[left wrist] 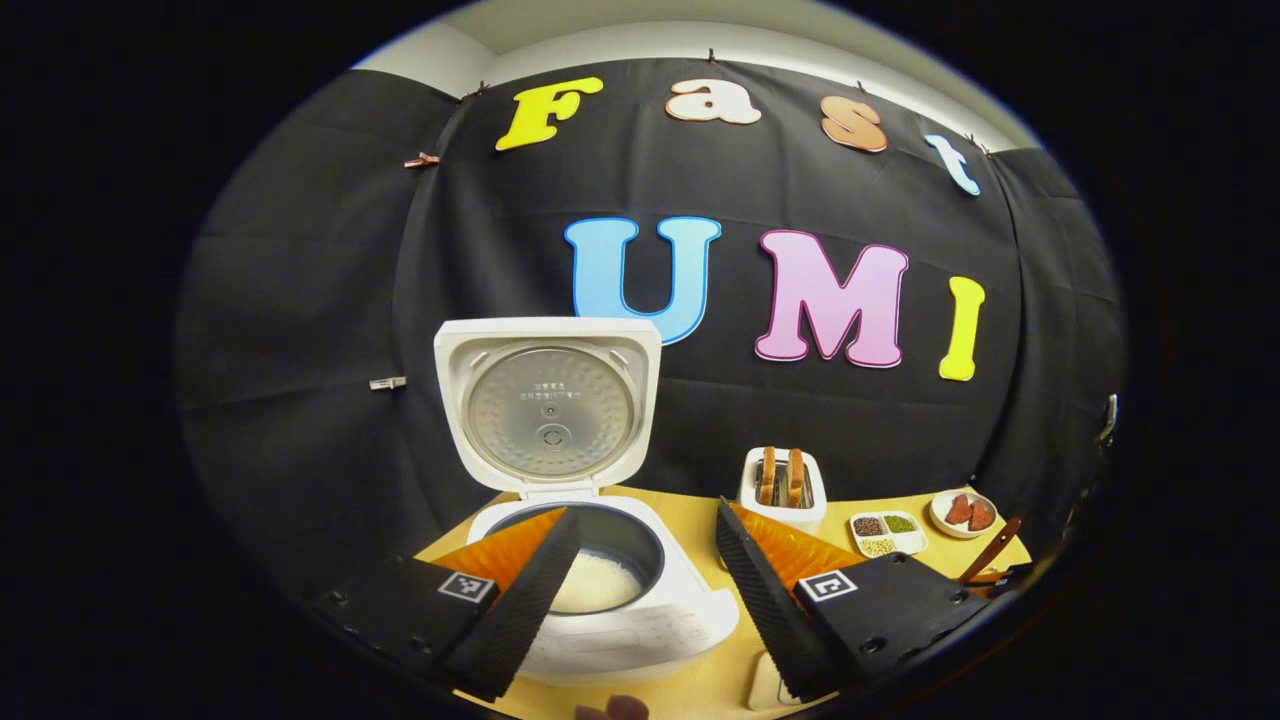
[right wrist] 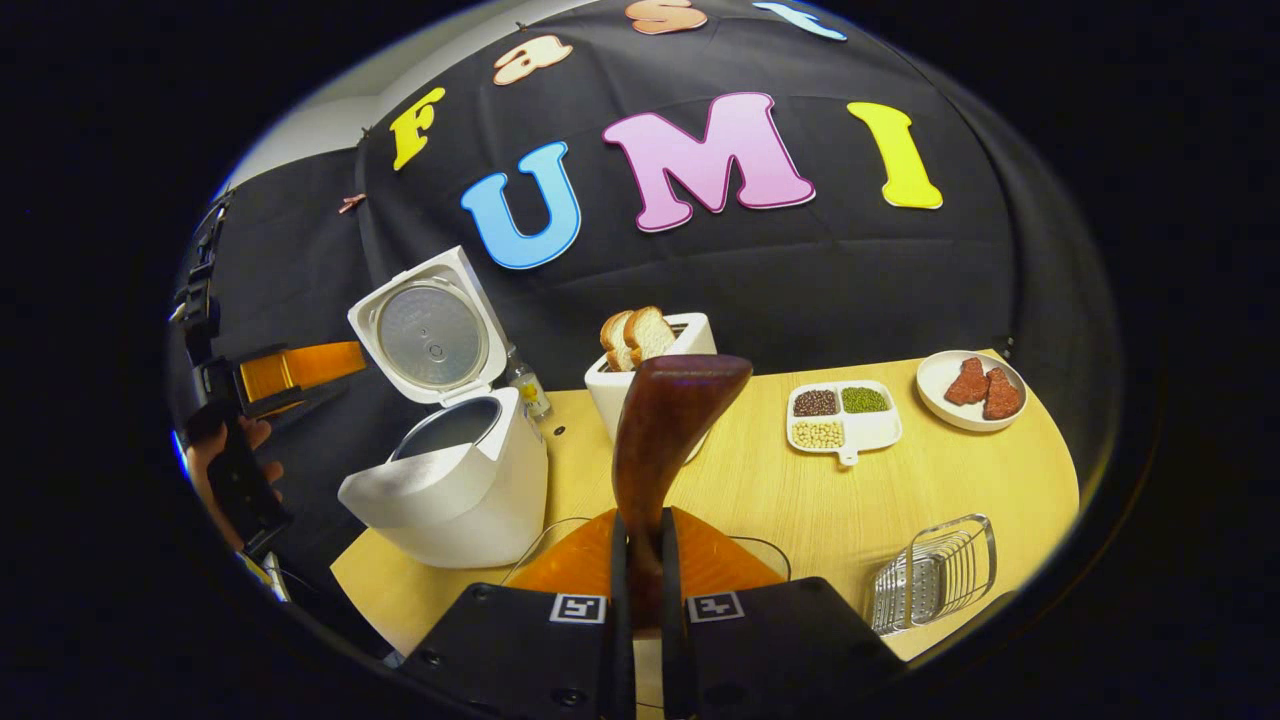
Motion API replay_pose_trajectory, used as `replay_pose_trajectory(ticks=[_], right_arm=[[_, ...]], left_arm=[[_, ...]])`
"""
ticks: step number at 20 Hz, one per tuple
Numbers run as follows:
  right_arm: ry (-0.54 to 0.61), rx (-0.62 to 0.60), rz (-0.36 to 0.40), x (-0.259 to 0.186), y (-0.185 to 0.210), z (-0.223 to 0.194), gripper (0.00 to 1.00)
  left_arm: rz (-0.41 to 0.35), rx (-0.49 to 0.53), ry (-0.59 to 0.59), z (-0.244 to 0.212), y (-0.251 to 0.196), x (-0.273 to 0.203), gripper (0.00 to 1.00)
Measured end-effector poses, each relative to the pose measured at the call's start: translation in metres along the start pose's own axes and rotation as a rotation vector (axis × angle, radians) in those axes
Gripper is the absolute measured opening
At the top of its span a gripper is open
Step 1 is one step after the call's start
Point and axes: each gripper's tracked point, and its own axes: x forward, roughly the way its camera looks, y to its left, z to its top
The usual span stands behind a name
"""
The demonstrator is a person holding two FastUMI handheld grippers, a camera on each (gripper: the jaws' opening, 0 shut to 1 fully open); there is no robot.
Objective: Close the left gripper, press the button to open the rice cooker; take a wooden spoon from the chopstick holder with the right hand, scoop a spoonful of rice and pour it into the rice cooker, then put the wooden spoon back into the chopstick holder.
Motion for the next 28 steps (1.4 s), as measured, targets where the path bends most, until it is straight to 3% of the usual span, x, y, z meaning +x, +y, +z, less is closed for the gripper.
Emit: replay_pose_trajectory(ticks=[7,18,23,28], right_arm=[[0.026,-0.081,-0.062,0.006,-0.007,-0.018,0.15],[0.07,-0.317,-0.247,0.019,-0.012,-0.058,0.15],[0.103,-0.235,-0.21,0.027,0.025,-0.084,0.15],[0.09,0.105,-0.175,0.029,0.036,-0.088,0.15]], left_arm=[[0.029,-0.019,-0.01,0.004,0.034,-0.026,0.95],[-0.024,-0.03,-0.011,-0.024,0.055,-0.048,0.96],[-0.036,-0.011,-0.012,-0.024,0.068,-0.053,0.96],[-0.059,-0.012,0.006,-0.031,0.069,-0.061,0.96]])
